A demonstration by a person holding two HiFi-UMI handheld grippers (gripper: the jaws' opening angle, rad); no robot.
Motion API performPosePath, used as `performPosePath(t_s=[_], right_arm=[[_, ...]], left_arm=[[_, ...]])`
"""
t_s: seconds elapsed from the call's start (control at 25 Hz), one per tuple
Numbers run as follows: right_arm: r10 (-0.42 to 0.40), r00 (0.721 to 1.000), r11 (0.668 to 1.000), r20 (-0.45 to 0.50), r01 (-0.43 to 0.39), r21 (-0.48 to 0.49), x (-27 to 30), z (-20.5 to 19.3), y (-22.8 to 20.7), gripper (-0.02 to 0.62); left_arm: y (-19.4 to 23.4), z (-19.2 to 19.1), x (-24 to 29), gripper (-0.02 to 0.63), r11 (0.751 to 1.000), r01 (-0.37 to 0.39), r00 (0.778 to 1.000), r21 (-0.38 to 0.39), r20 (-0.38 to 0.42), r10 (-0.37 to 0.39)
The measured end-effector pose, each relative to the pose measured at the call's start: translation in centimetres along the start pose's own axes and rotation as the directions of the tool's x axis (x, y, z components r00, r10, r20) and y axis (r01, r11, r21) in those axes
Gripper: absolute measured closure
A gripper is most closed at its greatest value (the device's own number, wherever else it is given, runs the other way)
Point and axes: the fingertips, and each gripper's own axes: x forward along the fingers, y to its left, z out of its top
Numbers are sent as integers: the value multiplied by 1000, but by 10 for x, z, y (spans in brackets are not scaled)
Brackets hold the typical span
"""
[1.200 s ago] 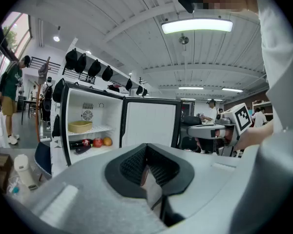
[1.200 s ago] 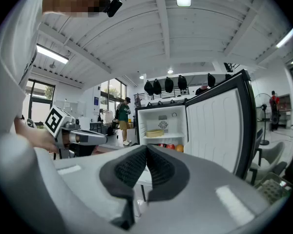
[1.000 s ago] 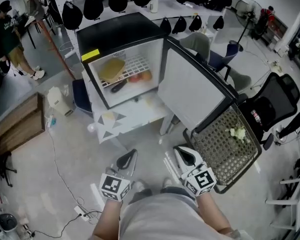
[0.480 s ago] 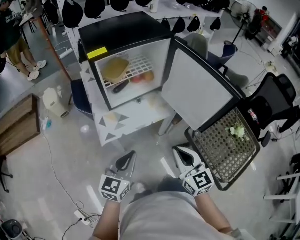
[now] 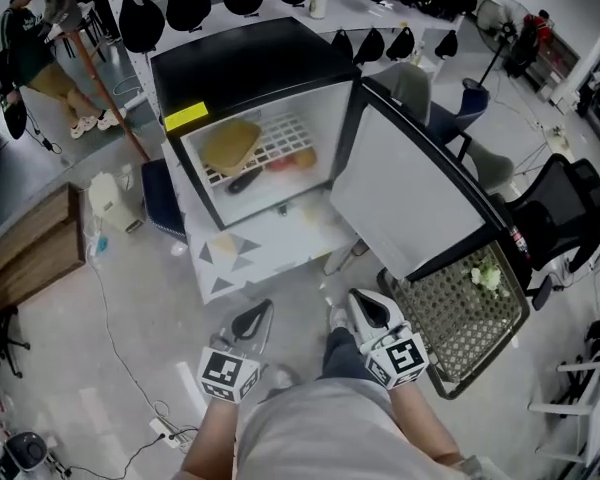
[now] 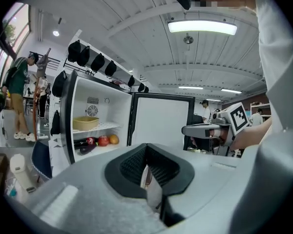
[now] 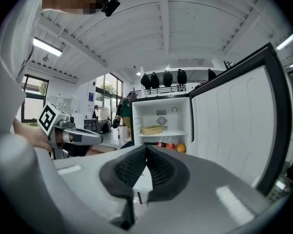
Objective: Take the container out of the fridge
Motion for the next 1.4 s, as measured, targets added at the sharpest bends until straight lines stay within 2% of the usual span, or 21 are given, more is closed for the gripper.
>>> performPosePath(t_s=[0.4, 0.64, 0.88, 1.08, 1.2, 1.4], right_arm=[[183, 983, 979, -26, -184, -82, 91, 25, -87, 592], [317, 948, 944, -19, -318, -87, 124, 37, -112, 592], [431, 902, 898, -6, -430, -91, 147, 45, -118, 592], [483, 876, 872, -20, -482, -83, 162, 45, -112, 592], [495, 868, 863, -31, -496, -97, 172, 44, -106, 592], [488, 872, 866, -38, -489, -105, 198, 51, -96, 592]], left_arm=[[35, 38, 93, 598, 988, -156, 988, 4, 0, 156], [46, 53, 123, 598, 960, -280, 960, -8, 2, 280], [53, 55, 135, 598, 921, -388, 922, -29, -10, 387], [63, 59, 132, 598, 891, -451, 892, -41, -12, 451], [73, 59, 126, 598, 881, -471, 882, -54, -8, 471], [98, 59, 111, 598, 879, -473, 881, -64, 4, 474]])
